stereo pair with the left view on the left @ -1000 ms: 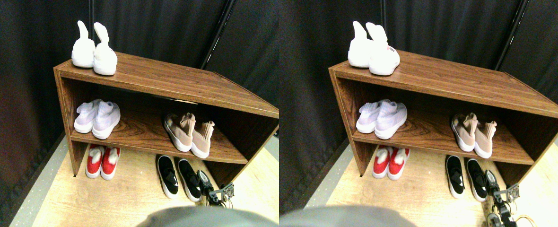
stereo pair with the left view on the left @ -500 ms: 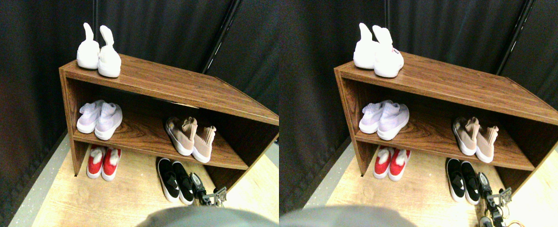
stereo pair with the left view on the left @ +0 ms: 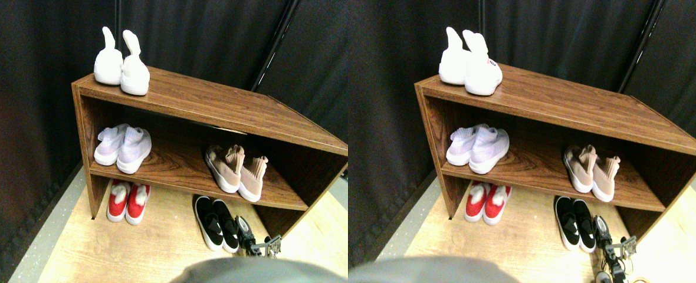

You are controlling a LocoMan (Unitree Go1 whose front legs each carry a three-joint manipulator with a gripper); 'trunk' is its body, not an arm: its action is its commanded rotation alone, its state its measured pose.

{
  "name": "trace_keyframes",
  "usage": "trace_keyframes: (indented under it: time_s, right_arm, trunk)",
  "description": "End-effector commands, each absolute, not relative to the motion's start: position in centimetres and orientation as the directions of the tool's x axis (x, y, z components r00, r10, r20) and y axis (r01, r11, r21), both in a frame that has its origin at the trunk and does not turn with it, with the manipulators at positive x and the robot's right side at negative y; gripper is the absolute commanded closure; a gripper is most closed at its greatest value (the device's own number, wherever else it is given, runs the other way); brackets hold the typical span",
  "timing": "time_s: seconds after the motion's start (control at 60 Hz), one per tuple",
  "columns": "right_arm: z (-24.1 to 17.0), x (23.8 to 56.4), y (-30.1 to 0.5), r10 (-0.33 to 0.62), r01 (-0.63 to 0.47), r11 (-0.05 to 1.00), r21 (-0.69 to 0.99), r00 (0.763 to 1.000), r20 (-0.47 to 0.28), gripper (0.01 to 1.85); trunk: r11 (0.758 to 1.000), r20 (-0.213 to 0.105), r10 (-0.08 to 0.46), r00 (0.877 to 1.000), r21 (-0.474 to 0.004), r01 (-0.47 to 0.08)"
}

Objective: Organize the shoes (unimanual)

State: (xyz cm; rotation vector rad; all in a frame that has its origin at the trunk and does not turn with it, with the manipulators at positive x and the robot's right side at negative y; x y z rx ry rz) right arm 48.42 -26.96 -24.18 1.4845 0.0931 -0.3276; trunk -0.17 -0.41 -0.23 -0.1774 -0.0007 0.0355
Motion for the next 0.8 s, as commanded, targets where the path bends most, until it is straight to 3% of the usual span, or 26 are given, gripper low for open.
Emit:
trace_keyframes:
  time_s: [0.017, 0.467, 0.8]
  right_arm:
    - [-23.5, 48.7, -26.4, -0.147, 0.251, 0.1, 0.963, 0.961, -0.235, 1.8]
    - [-18.8, 46.8, -28.4, -0.139, 0.174, 0.217, 0.961, 0.979, -0.146, 1.8]
    - [-15.2, 42.0, -28.4, -0.063, 0.097, 0.28, 0.955, 0.995, -0.083, 1.8]
  trunk:
    - [0.981, -0.01, 0.043, 0.999, -0.19, -0.044]
    - [0.986, 0.021, 0.008, 1.0, -0.169, -0.004]
    - [0.988, 0.05, -0.007, 0.999, -0.155, 0.015]
